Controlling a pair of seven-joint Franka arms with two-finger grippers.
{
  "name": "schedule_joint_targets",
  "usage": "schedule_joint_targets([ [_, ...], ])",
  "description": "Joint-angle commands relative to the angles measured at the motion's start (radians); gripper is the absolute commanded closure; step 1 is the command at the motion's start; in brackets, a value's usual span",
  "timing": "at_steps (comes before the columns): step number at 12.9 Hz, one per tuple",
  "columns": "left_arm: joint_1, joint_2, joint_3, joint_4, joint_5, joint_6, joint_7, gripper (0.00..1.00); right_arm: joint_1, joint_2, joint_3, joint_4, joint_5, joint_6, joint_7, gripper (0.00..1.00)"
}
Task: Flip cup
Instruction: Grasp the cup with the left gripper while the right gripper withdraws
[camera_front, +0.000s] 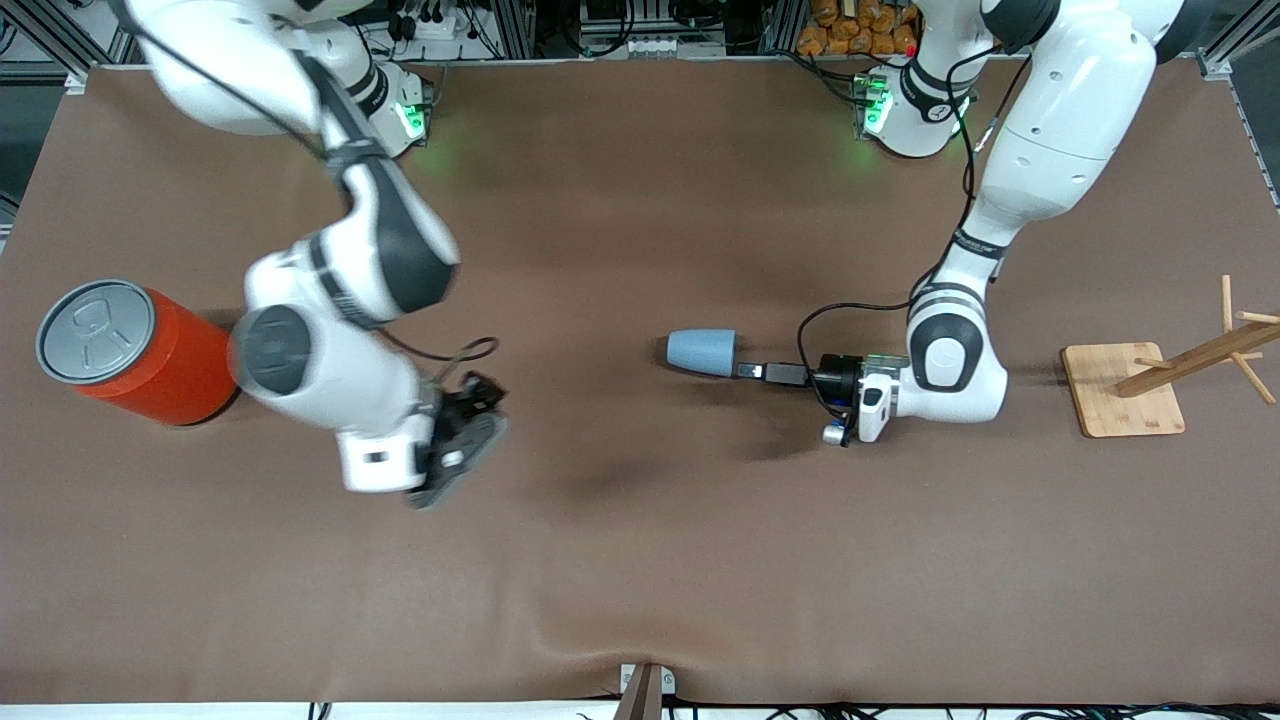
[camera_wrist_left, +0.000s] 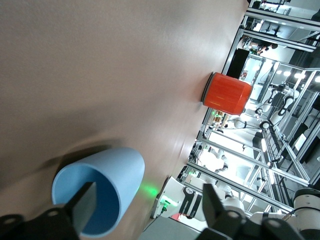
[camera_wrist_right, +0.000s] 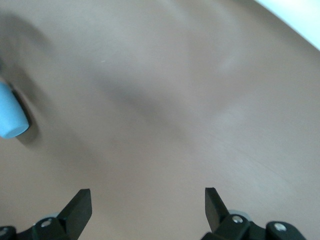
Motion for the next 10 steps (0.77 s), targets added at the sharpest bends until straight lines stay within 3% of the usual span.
schedule_joint_targets([
  [1,-0.019,-0.006,-0.002,-0.034,-0.034,0.044,0.022,0.11,-0.144,-0.017,0.097,-0.026,0.012,-0.022,0.015,0.00],
  [5,-0.022,-0.007,-0.002,-0.071,-0.034,0.046,0.022,0.13,-0.230,-0.055,0.094,-0.026,0.015,-0.112,0.102,0.00],
  [8,-0.042,-0.007,-0.002,-0.075,-0.053,0.046,0.022,0.19,-0.181,-0.165,0.062,-0.029,-0.048,-0.216,0.607,0.00],
  [10,-0.055,-0.007,-0.002,-0.072,-0.060,0.047,0.022,0.24,-0.187,-0.255,0.039,-0.039,-0.066,-0.298,0.681,0.00],
])
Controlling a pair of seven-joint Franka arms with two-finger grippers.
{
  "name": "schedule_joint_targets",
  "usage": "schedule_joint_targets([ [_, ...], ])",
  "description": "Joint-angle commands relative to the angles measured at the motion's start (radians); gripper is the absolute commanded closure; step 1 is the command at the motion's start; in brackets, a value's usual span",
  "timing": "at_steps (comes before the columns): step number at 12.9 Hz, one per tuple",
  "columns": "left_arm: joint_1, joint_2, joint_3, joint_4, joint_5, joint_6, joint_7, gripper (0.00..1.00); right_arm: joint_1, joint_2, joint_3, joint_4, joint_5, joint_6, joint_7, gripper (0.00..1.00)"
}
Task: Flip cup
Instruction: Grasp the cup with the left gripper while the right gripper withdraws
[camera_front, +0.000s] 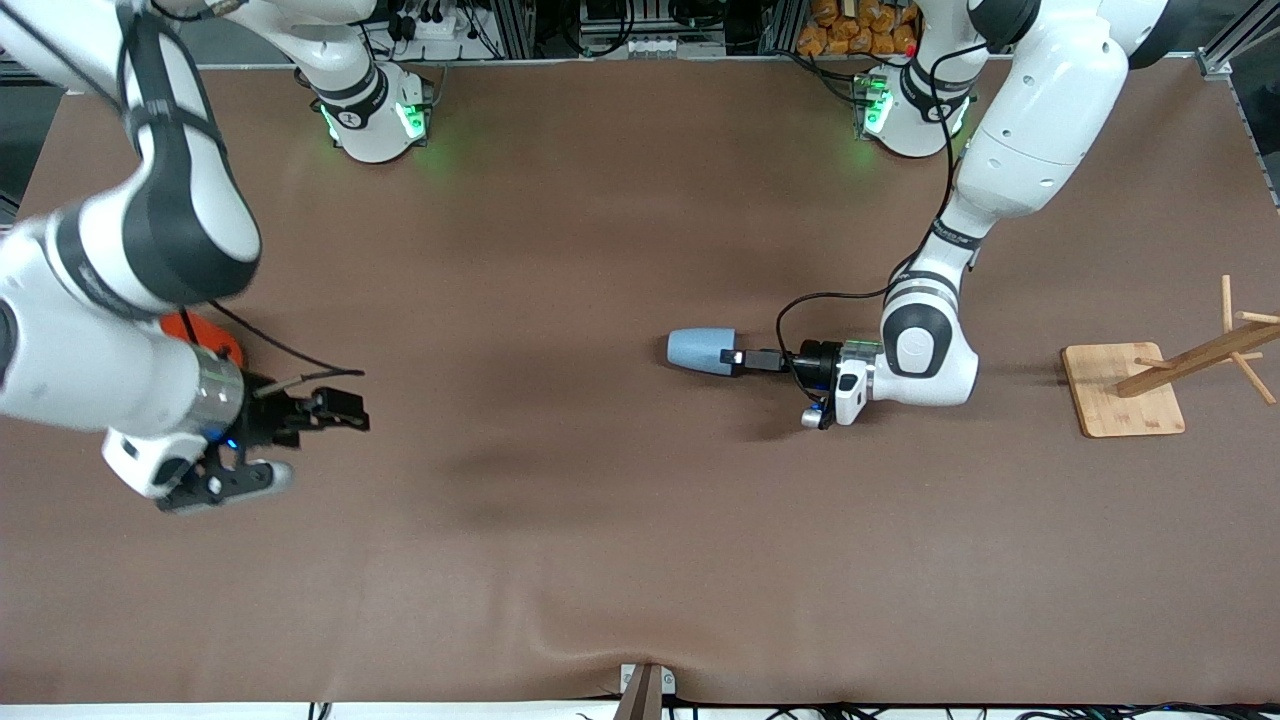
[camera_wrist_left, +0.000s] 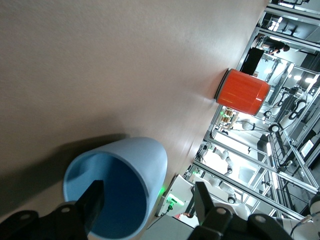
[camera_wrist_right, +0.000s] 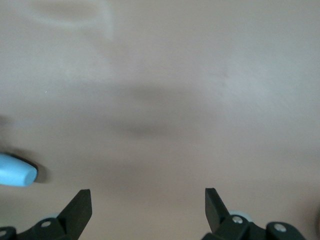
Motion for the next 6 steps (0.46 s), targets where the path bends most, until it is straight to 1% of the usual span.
schedule_joint_targets([
  [1,-0.019,-0.007,-0.001,-0.009,-0.053,0.020,0.021,0.34,0.007,-0.157,-0.073,-0.053,-0.021,-0.076,0.097,0.00],
  [3,-0.048,-0.009,-0.001,-0.009,-0.071,0.052,0.021,0.64,0.005,-0.259,-0.152,-0.101,-0.010,-0.106,0.065,0.00],
  [4,-0.053,-0.009,-0.001,-0.008,-0.074,0.063,0.022,0.85,0.007,-0.328,-0.175,-0.148,-0.004,-0.128,0.067,0.00],
  [5,-0.053,-0.009,-0.001,-0.008,-0.074,0.066,0.039,1.00,0.007,-0.409,-0.181,-0.208,0.005,-0.139,0.068,0.00],
  [6,-0.053,-0.006,-0.001,-0.009,-0.074,0.069,0.067,1.00,0.013,-0.502,-0.181,-0.309,0.002,-0.118,0.068,0.00],
])
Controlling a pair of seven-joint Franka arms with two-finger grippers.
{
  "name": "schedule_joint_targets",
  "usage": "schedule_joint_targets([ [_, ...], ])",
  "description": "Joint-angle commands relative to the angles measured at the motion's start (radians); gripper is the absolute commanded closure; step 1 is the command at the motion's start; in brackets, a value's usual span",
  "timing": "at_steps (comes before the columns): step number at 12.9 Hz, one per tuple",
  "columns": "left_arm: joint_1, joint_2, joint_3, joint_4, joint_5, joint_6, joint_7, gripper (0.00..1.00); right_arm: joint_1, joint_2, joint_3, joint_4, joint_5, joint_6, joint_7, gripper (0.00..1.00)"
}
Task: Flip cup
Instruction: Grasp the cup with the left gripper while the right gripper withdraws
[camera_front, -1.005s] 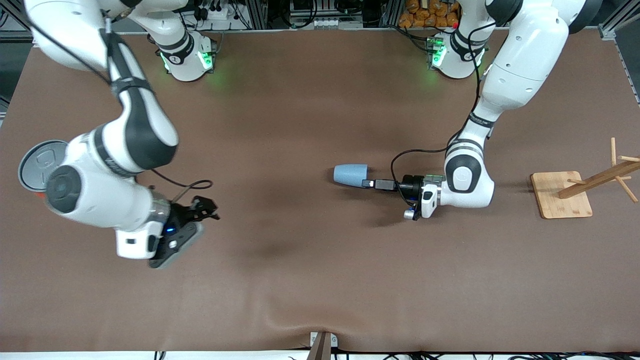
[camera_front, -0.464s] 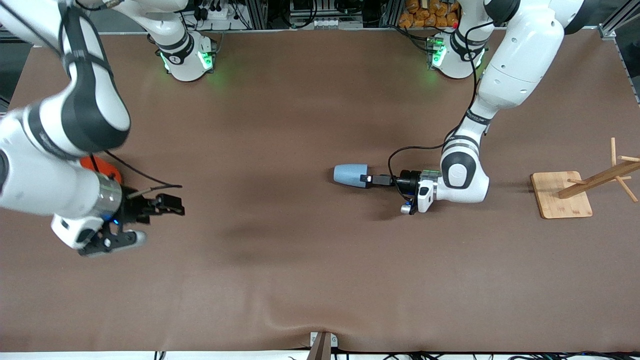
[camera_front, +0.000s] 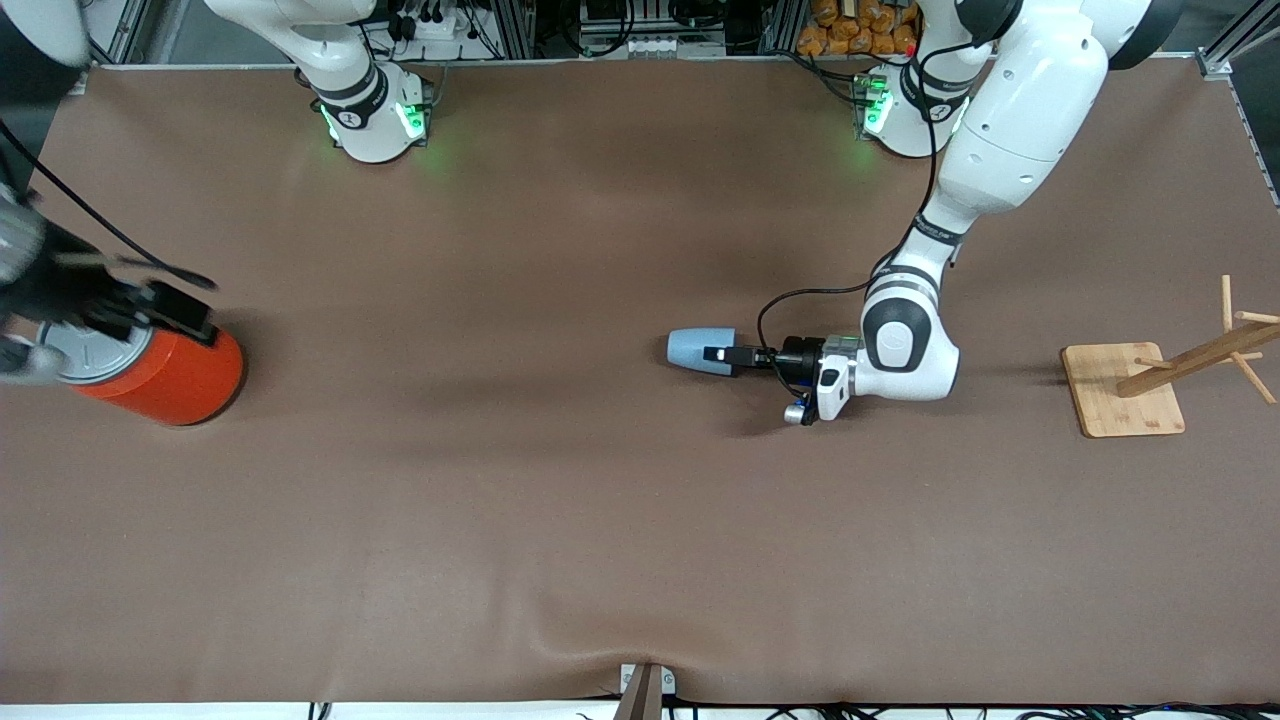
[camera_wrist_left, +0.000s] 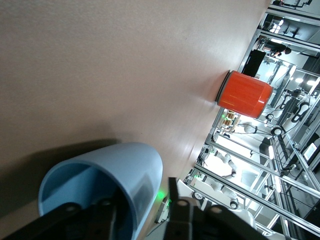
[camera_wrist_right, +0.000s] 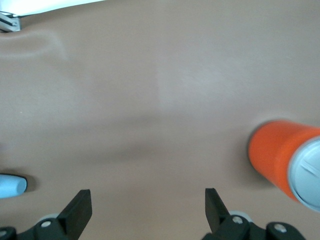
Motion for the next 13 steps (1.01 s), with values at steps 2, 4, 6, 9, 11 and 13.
schedule_joint_targets([
  [2,-0.001,-0.002,-0.001,-0.011,-0.027,0.019,0.063,1.00,0.010,-0.309,-0.008,-0.387,0.000,0.139,-0.006,0.00],
  [4,0.008,-0.012,0.001,-0.008,-0.027,0.019,0.051,1.00,0.005,-0.294,-0.007,-0.370,-0.053,0.136,-0.013,0.00],
  [6,0.030,-0.033,0.007,0.004,-0.022,0.019,0.041,1.00,0.006,-0.279,-0.005,-0.357,-0.060,0.136,-0.030,0.00],
  [9,0.056,-0.100,0.027,0.068,0.060,0.017,-0.143,1.00,-0.001,-0.247,-0.007,-0.319,-0.060,0.135,-0.121,0.00],
  [11,0.067,-0.136,0.074,0.154,0.248,0.014,-0.331,1.00,-0.004,-0.237,-0.010,-0.317,-0.052,0.141,-0.124,0.00],
  [13,0.122,-0.166,0.085,0.211,0.457,0.004,-0.457,1.00,-0.003,-0.234,-0.011,-0.316,-0.049,0.144,-0.124,0.00],
])
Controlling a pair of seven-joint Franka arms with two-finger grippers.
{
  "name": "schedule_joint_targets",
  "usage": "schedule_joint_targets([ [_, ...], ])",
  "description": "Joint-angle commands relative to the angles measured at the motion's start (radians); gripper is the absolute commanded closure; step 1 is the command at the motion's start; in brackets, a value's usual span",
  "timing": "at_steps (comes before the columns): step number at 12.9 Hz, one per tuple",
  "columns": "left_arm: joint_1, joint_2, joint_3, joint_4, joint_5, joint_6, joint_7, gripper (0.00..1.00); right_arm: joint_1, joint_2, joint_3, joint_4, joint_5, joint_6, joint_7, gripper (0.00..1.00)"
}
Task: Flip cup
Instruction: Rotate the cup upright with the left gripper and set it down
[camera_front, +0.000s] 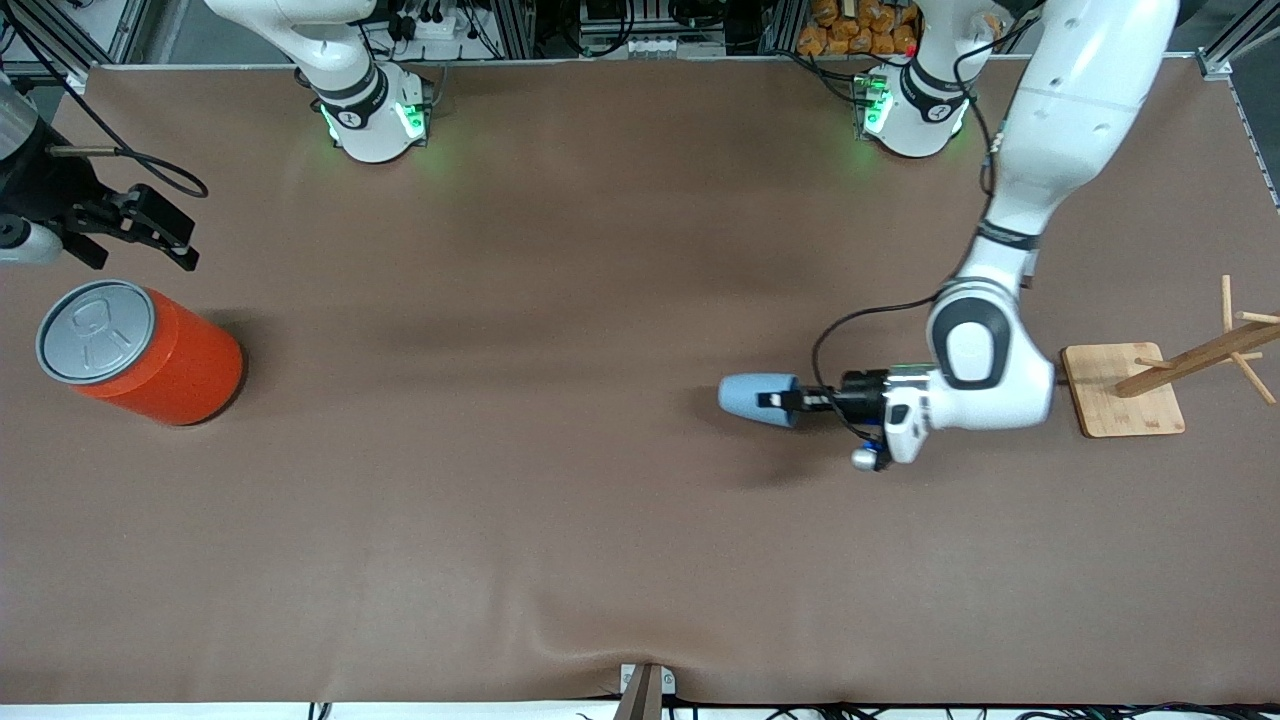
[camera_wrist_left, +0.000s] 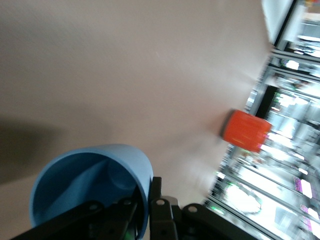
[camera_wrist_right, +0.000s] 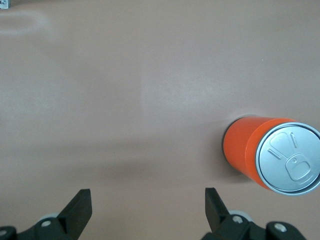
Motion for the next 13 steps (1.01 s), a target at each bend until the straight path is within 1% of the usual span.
schedule_joint_targets([
  [1,0.072,-0.039,0.008,0.051,0.230,-0.010,-0.120,1.00,-0.005,0.017,0.003,0.029,0.000,-0.006,-0.017,0.00],
  [4,0.153,-0.067,0.011,0.067,0.493,-0.007,-0.126,1.00,-0.005,0.019,0.003,0.033,0.000,-0.005,-0.018,0.00],
  [5,0.170,-0.064,0.009,0.081,0.604,0.004,-0.128,1.00,-0.005,0.025,0.003,0.042,-0.002,-0.006,-0.015,0.00],
  [7,0.172,-0.065,0.011,0.088,0.772,0.025,-0.178,1.00,-0.005,0.028,0.003,0.048,0.000,-0.008,-0.017,0.00],
  [10,0.155,-0.062,0.000,0.076,0.997,0.097,-0.356,1.00,-0.005,0.028,0.003,0.050,0.000,-0.012,-0.017,0.00],
  [11,0.148,-0.056,0.000,0.064,1.029,0.137,-0.381,1.00,-0.005,0.028,0.003,0.048,0.001,-0.012,-0.017,0.00],
  [13,0.143,-0.048,0.000,0.038,1.029,0.209,-0.390,1.00,-0.002,0.028,0.003,0.050,0.001,-0.012,-0.015,0.00],
])
